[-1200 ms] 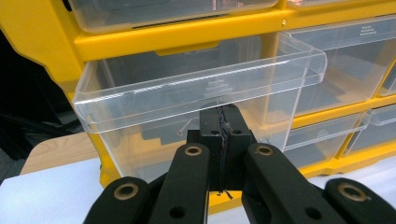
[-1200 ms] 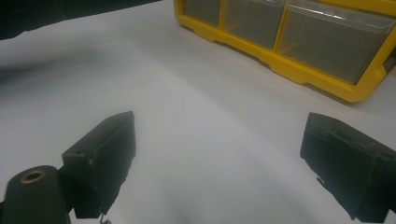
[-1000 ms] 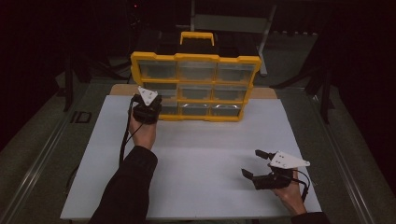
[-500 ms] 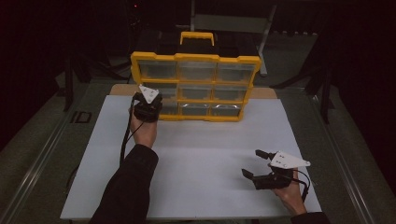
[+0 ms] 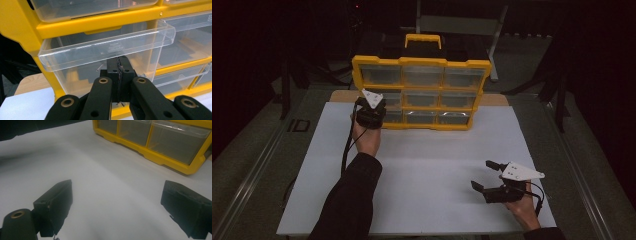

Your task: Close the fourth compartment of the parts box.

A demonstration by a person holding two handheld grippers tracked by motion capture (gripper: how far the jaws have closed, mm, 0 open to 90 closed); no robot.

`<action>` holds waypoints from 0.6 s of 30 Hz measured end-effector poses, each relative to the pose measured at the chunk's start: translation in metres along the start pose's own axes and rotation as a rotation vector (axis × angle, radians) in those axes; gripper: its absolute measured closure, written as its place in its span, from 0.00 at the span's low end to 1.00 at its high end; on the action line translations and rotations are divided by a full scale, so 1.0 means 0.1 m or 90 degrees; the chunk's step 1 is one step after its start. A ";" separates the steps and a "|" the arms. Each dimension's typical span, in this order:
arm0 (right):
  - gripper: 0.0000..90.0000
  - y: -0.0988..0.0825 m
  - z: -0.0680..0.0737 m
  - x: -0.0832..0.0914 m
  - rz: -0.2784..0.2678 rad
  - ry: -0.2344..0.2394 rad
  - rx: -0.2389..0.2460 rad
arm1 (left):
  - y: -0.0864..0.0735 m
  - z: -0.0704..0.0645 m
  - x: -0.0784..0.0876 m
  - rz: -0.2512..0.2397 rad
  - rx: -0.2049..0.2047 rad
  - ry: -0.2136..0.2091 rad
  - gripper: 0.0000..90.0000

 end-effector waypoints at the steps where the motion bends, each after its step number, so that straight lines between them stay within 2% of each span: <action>1: 0.12 0.00 0.00 0.00 0.000 0.000 0.000 | 0.00 0.00 0.00 0.000 -0.001 0.001 1.00; 18: 0.12 -0.01 -0.01 0.00 0.002 0.000 -0.002 | 0.03 0.02 -0.06 0.008 -0.006 0.009 1.00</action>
Point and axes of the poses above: each handheld gripper's, and its own axes: x roughly backward along the jaws, y roughly out of its top, z roughly to its left, the point moved 10 cm from there along -x, roughly forward along the jaws, and after that the axes turned 3 degrees about x, right-handed, at the moved point
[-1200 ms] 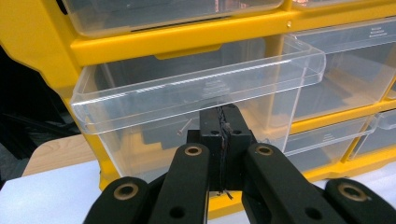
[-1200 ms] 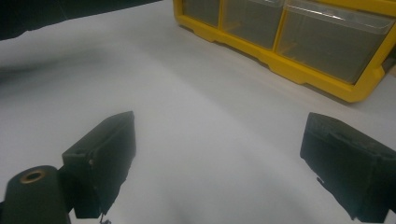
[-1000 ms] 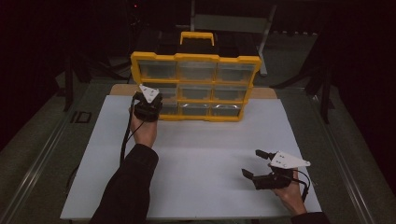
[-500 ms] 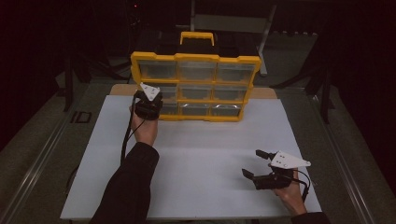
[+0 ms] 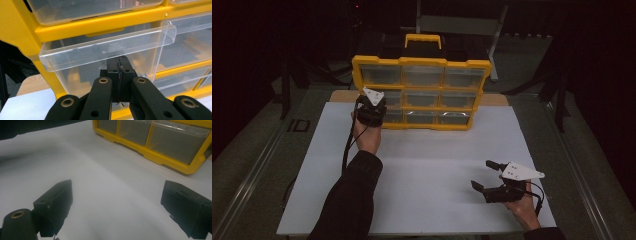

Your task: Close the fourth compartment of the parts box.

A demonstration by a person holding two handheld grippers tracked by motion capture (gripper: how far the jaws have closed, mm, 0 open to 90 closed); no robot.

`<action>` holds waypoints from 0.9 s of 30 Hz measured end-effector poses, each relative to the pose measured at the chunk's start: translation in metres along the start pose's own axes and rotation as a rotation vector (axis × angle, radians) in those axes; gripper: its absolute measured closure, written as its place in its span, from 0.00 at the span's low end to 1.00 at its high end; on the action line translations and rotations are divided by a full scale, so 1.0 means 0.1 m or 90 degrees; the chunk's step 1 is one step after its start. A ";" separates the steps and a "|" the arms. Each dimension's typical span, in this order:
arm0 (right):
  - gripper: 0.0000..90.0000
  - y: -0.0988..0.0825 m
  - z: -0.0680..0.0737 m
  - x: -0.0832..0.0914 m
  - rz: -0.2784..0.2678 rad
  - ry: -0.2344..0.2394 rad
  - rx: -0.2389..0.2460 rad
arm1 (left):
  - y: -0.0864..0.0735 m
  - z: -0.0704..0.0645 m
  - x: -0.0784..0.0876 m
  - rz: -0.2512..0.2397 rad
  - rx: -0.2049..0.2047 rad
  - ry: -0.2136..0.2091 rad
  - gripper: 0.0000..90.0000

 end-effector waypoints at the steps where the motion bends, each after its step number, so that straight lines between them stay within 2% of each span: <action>1: 0.12 0.00 0.00 0.00 0.000 0.001 0.000 | 0.00 0.00 0.00 0.000 0.000 0.001 1.00; 20: 0.12 0.00 0.01 0.01 -0.002 0.000 0.002 | 0.02 0.03 -0.05 0.006 0.004 0.012 1.00; 25: 0.12 0.00 0.00 0.01 -0.002 -0.001 0.003 | 0.02 0.07 -0.07 0.008 0.026 0.010 1.00; 27: 0.12 0.00 0.01 0.01 -0.001 -0.001 0.003 | 0.03 0.08 -0.07 0.010 0.024 0.013 1.00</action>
Point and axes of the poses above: each handheld gripper's, and its own axes: x roughly backward along the jaws, y roughly out of its top, z roughly to its left, the point moved 10 cm from there along -x, roughly forward along the jaws, and after that the axes turned 3 degrees about x, right-handed, at the moved point
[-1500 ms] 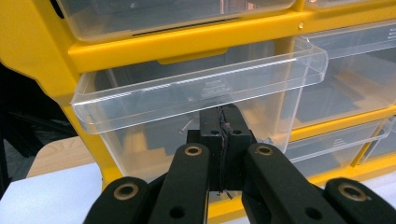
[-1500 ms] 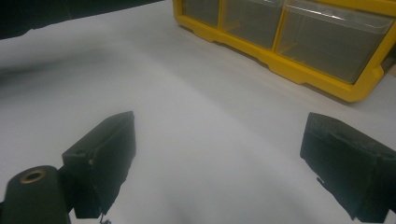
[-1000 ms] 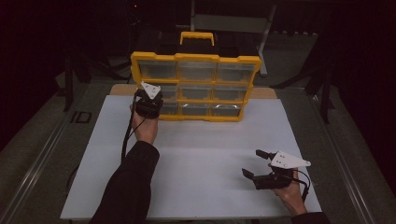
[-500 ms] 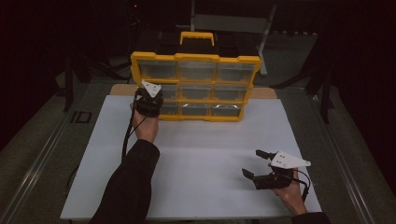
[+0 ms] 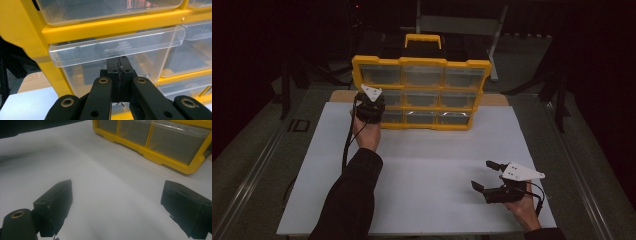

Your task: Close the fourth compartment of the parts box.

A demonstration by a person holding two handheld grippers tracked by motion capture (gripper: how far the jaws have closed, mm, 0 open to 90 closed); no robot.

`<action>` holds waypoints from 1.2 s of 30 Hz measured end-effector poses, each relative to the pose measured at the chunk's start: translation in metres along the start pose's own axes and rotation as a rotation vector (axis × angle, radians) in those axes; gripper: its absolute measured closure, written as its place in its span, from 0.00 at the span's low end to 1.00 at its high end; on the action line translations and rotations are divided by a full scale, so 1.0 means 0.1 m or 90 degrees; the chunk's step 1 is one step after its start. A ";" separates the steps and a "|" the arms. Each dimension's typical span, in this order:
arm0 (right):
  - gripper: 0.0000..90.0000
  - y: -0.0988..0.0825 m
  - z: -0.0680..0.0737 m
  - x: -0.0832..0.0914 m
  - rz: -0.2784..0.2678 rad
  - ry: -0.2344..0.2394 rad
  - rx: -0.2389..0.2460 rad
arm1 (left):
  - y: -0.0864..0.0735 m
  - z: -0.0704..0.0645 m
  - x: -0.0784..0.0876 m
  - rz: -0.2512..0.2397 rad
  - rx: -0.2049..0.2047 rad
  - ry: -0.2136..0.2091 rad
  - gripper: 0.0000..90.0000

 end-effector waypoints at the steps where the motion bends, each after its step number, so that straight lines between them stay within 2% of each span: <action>1: 0.12 0.00 0.00 0.00 0.000 0.000 0.000 | 0.00 0.00 0.00 0.000 0.000 0.001 1.00; 10: 0.12 0.00 0.00 0.00 0.000 -0.001 0.000 | 0.02 0.05 -0.05 0.006 0.001 0.016 1.00; 16: 0.12 0.00 0.00 0.01 0.000 -0.002 0.000 | 0.02 0.06 -0.06 0.008 -0.006 0.022 1.00; 25: 0.12 0.00 0.00 0.01 0.000 -0.002 0.001 | 0.01 0.09 -0.04 0.009 -0.010 0.022 0.96; 28: 0.12 0.00 0.00 0.02 0.000 -0.003 0.000 | -0.01 0.07 -0.03 0.011 -0.023 0.016 0.94; 31: 0.12 0.00 0.00 0.02 0.000 -0.004 -0.001 | -0.03 0.03 0.02 0.010 -0.031 -0.006 0.89; 33: 0.12 0.00 0.00 0.02 -0.001 -0.004 -0.002 | -0.05 0.00 0.06 0.006 -0.026 -0.026 0.85; 36: 0.12 0.00 0.00 0.03 -0.001 -0.005 -0.003 | -0.11 -0.08 0.14 0.011 -0.037 -0.081 0.75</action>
Point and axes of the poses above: each handheld gripper's, and its own axes: x roughly backward along the jaws, y roughly out of its top, z roughly to its left, the point moved 10 cm from there along -x, roughly forward along the jaws, and after that the axes turned 3 degrees about x, right-handed, at the moved point
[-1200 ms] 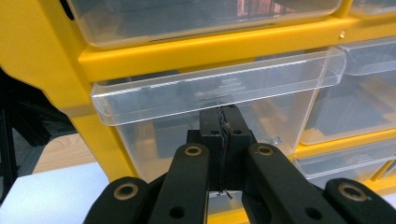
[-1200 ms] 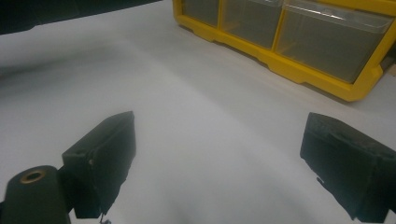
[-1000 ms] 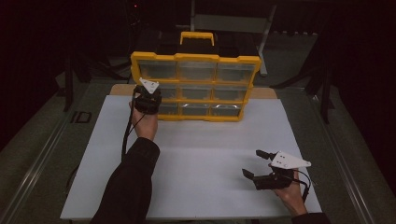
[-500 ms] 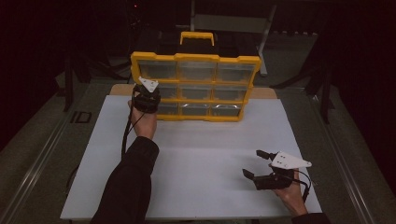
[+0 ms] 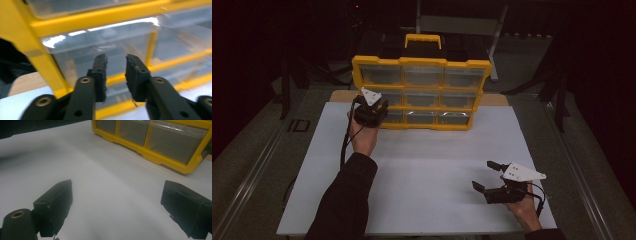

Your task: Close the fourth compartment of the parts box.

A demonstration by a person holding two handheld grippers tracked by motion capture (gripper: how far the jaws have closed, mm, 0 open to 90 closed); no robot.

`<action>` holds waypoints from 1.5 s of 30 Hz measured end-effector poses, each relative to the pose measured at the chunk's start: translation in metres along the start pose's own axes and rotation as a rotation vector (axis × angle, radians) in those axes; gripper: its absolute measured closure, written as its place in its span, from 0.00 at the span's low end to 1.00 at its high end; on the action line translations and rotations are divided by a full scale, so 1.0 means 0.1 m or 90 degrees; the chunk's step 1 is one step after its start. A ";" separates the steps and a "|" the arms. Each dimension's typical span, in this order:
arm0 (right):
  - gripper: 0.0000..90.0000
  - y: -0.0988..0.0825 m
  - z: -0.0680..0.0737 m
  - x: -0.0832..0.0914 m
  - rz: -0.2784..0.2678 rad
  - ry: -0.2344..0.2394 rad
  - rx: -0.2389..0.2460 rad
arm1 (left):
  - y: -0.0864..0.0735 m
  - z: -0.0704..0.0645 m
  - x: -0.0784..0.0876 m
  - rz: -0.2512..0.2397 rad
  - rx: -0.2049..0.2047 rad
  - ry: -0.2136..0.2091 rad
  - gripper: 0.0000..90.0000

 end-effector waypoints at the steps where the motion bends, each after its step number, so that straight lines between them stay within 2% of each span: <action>1: 0.12 0.00 0.00 0.00 0.000 0.000 0.000 | -0.01 -0.02 0.03 0.000 -0.005 -0.012 0.71; 5: 0.12 0.00 0.00 0.00 0.001 -0.001 0.000 | -0.05 -0.09 0.16 -0.004 -0.007 -0.059 0.58; 8: 0.12 0.00 0.00 0.00 0.001 -0.001 0.000 | -0.07 -0.10 0.22 -0.001 -0.008 -0.074 0.47; 9: 0.12 0.00 0.00 0.00 0.001 -0.001 0.000 | -0.09 -0.11 0.29 0.000 -0.011 -0.084 0.47; 10: 0.12 -0.01 0.00 -0.01 0.003 -0.001 0.000 | -0.10 -0.11 0.31 0.000 -0.010 -0.090 0.40; 11: 0.12 -0.01 0.00 -0.01 0.004 -0.001 0.000 | -0.12 -0.12 0.34 0.003 -0.009 -0.098 0.38; 14: 0.12 -0.01 0.00 -0.01 0.006 -0.001 0.000 | -0.16 -0.12 0.39 0.006 -0.017 -0.099 0.30; 15: 0.12 -0.01 0.00 -0.01 0.006 -0.001 0.000 | -0.20 -0.12 0.46 0.006 -0.017 -0.106 0.30; 17: 0.12 -0.02 0.01 -0.02 0.008 0.003 -0.001 | -0.24 -0.12 0.50 0.009 -0.016 -0.113 0.19; 23: 0.12 -0.02 0.00 -0.04 0.009 0.004 -0.003 | -0.34 -0.08 0.66 0.013 -0.016 -0.132 0.03; 30: 0.12 -0.02 0.00 -0.04 0.009 0.005 -0.007 | -0.47 -0.05 0.84 0.009 -0.016 -0.137 0.00; 35: 0.12 -0.02 0.00 -0.04 0.007 0.003 -0.010 | -0.55 -0.07 0.98 -0.004 -0.046 -0.143 0.00; 39: 0.12 -0.01 -0.01 -0.05 0.006 0.002 -0.013 | -0.64 -0.09 1.07 -0.020 -0.055 -0.155 0.00; 41: 0.12 -0.01 -0.01 -0.05 0.004 0.002 -0.013 | -0.70 -0.10 1.11 -0.036 -0.057 -0.167 0.00; 43: 0.12 -0.01 -0.01 -0.05 0.003 0.001 -0.013 | -0.78 -0.08 1.15 -0.042 -0.061 -0.162 0.00; 45: 0.12 -0.01 -0.02 -0.05 0.002 0.001 -0.014 | -0.84 -0.04 1.18 -0.046 -0.049 -0.158 0.00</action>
Point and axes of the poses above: each handheld gripper's, and its own axes: x roughly backward along the jaws, y roughly out of its top, z roughly to its left, the point moved 10 cm from there along -x, roughly forward along the jaws, and after that the axes turned 3 degrees about x, right-handed, at the moved point
